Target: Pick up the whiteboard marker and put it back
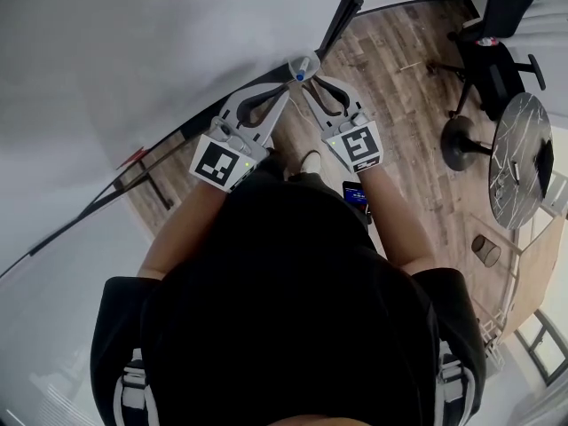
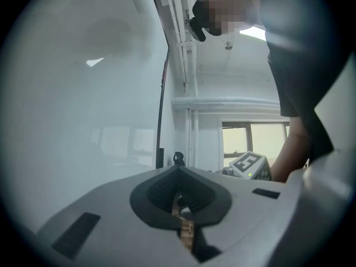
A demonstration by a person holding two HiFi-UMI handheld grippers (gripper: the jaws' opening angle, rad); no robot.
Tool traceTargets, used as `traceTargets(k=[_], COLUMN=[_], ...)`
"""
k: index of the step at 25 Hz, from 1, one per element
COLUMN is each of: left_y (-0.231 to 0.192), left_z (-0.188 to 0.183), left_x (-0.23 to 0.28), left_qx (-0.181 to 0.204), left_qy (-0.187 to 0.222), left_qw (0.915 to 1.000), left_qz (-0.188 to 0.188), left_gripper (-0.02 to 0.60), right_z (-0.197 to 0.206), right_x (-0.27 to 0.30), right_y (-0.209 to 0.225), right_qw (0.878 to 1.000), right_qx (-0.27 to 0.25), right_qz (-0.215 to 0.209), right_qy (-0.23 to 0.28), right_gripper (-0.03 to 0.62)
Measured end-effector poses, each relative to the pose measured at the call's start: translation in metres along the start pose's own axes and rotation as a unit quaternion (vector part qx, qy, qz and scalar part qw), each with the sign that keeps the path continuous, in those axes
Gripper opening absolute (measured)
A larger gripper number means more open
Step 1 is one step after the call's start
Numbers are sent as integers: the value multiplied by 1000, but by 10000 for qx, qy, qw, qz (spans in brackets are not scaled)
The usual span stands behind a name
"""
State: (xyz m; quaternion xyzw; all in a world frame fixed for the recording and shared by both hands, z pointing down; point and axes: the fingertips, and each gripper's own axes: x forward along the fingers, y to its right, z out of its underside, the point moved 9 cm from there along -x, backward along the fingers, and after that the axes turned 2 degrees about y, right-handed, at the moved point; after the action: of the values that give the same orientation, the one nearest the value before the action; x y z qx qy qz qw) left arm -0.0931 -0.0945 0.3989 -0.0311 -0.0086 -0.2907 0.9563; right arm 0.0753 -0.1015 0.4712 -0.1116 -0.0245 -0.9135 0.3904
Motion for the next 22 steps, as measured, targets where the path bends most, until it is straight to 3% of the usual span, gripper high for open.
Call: traceTargets(k=[7,22], left_y=[-3,-10], left_z=[6,10], left_x=[-10,-23], left_qx=[-78,-128], left_qy=[-49,-93], left_qw=[9999,9995], left_qz=[-82,-264], left_gripper=[3,3], right_z=[29,64], right_x=[25,54], right_y=[-2,2], right_qw=[9991,9937], right_qx=[-279,-797], right_qz=[1,145], right_qy=[-310,-777], right_gripper=[173,174])
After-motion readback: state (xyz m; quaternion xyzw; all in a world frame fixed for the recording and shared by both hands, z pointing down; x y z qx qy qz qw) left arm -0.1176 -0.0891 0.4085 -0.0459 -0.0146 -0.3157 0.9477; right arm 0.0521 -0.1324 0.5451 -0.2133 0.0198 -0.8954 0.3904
